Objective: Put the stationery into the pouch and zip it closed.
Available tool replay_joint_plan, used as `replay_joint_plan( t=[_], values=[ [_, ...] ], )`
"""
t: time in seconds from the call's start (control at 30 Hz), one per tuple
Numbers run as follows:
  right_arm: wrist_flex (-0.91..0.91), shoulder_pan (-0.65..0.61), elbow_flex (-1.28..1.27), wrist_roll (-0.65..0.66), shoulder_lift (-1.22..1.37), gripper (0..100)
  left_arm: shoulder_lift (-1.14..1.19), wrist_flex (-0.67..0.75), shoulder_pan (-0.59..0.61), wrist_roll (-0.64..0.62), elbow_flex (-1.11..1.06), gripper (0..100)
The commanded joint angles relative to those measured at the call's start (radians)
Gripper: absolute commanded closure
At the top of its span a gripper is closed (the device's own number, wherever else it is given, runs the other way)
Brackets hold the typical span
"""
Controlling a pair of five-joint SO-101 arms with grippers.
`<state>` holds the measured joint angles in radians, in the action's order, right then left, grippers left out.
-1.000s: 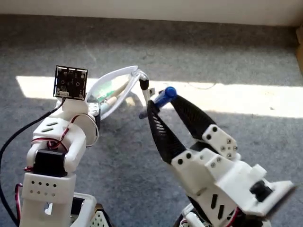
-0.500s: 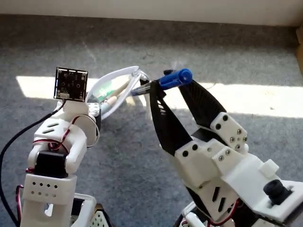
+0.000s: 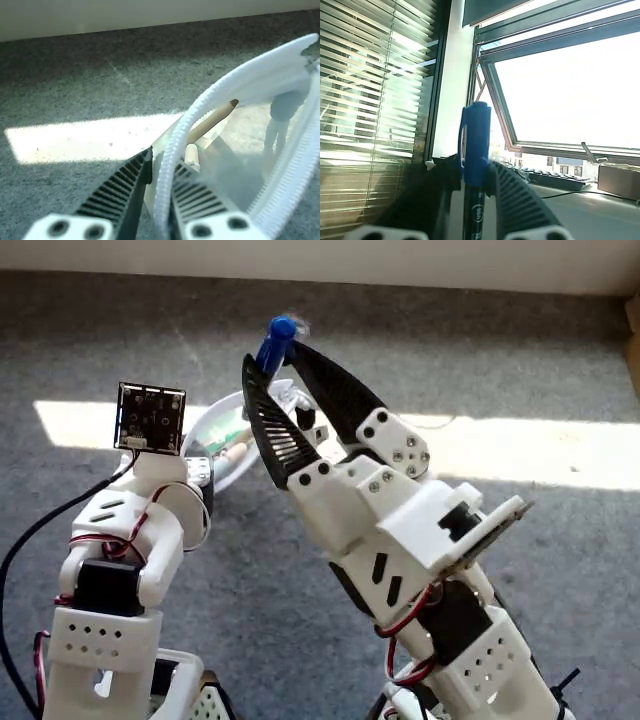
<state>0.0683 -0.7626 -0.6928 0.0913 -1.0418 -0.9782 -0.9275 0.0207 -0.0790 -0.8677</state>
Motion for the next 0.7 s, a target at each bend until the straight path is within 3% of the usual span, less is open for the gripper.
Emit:
replay_joint_plan(
  t=[0.0,0.43,0.67],
  values=[
    [0.039,-0.002,0.048,0.008,0.059,99.3,0.005,0.011,0.027,-0.014,-0.025,99],
    [0.041,0.070,0.058,0.002,0.275,99.3,0.005,0.014,0.061,-0.014,-0.027,99],
    [0.177,0.074,0.050,0.008,0.325,99.3,0.005,0.014,0.061,-0.014,-0.027,99]
  ],
)
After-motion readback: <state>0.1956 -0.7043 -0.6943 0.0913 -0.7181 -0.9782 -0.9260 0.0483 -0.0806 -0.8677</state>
